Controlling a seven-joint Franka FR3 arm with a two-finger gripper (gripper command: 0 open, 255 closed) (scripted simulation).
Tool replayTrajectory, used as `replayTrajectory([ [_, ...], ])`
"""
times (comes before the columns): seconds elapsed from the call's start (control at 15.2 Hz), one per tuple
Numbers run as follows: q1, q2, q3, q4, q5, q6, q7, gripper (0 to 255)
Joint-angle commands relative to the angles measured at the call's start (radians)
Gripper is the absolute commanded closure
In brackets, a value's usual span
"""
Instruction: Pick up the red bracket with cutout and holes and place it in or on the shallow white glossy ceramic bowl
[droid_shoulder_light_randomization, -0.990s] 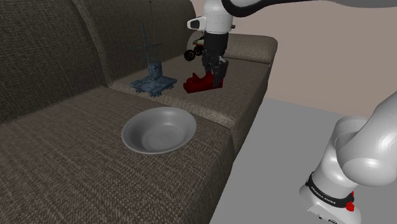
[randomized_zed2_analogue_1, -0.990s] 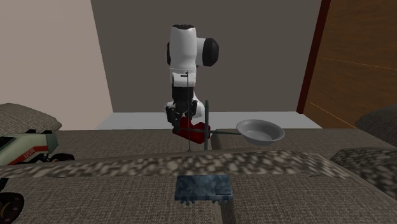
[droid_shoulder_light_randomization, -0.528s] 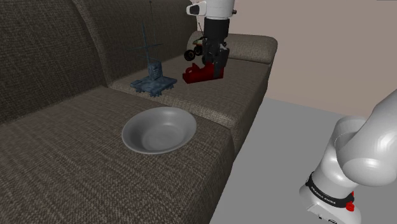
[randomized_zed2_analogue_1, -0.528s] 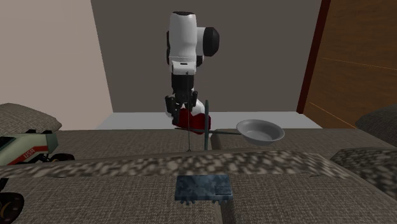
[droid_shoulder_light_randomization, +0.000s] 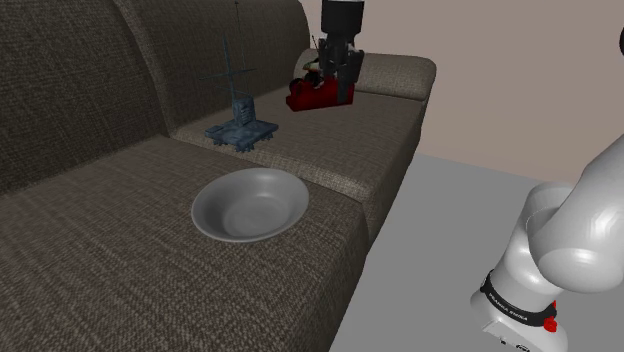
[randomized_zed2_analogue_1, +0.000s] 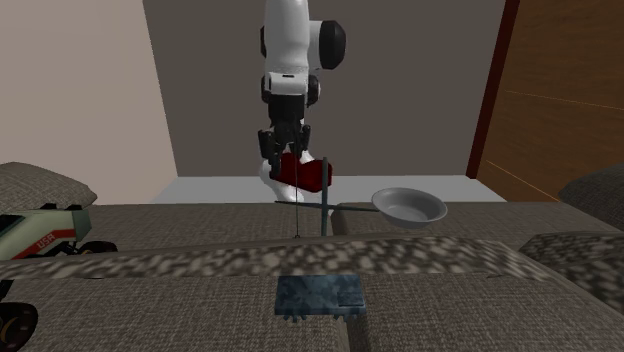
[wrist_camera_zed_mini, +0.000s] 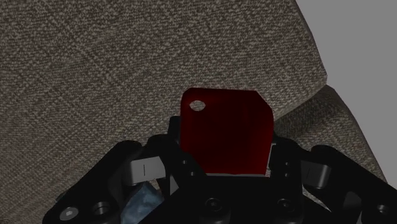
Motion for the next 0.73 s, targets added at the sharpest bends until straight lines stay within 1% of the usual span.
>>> replayTrajectory([
  [0.0, 0.000, 0.007, 0.000, 0.021, -0.001, -0.014, -0.001, 255],
  [0.33, 0.046, 0.015, 0.080, 0.034, 0.009, -0.023, 0.126, 255],
  [0.66, 0.093, 0.051, 0.163, 0.078, 0.011, -0.034, 0.256, 255],
])
